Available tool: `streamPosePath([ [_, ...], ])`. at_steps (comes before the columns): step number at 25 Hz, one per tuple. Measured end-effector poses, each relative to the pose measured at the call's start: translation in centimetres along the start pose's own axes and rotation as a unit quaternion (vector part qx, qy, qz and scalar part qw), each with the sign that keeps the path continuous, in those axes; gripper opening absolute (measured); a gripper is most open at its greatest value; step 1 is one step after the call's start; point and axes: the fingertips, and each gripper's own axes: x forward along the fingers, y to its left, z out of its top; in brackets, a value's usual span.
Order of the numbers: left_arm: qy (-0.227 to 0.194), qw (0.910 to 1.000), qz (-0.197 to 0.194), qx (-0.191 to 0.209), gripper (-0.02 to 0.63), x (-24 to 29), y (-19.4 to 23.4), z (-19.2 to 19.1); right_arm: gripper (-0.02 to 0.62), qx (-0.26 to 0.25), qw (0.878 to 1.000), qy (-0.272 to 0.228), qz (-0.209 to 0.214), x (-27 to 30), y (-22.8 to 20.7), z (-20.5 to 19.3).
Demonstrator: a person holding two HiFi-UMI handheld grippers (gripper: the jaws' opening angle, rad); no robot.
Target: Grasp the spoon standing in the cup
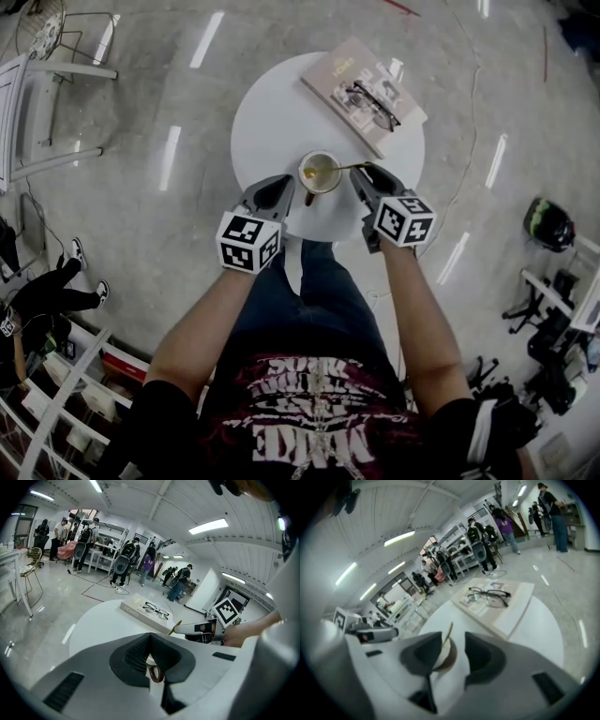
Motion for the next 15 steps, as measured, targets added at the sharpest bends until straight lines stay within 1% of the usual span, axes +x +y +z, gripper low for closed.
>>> streamPosePath([
  [2,0.001,1.0000,0.001,0.002,0.025,-0.3,0.1,0.0,0.155,0.021,1.000,-0.012,0.008,0.1,0.0,0.3],
  [4,0.001,1.0000,0.002,0.001,0.025,-0.6,0.3,0.0,0.150,0.027,0.999,-0.015,0.007,0.3,0.0,0.5],
  [6,0.001,1.0000,0.002,0.003,0.025,-0.8,0.4,0.1,0.073,0.014,1.000,-0.013,0.002,0.3,0.2,0.7],
  [8,0.001,1.0000,0.002,0.006,0.025,-1.0,0.3,0.2,0.052,-0.003,1.000,-0.011,0.005,0.1,1.0,0.8],
  [12,0.000,0.9999,-0.001,0.014,0.025,-1.2,-0.1,1.0,0.040,-0.019,1.000,-0.009,0.018,-0.4,2.4,0.9],
  [15,-0.004,0.9998,-0.003,0.020,0.025,-1.6,-0.5,1.9,0.035,-0.034,0.999,-0.018,0.012,-1.1,3.0,1.2],
])
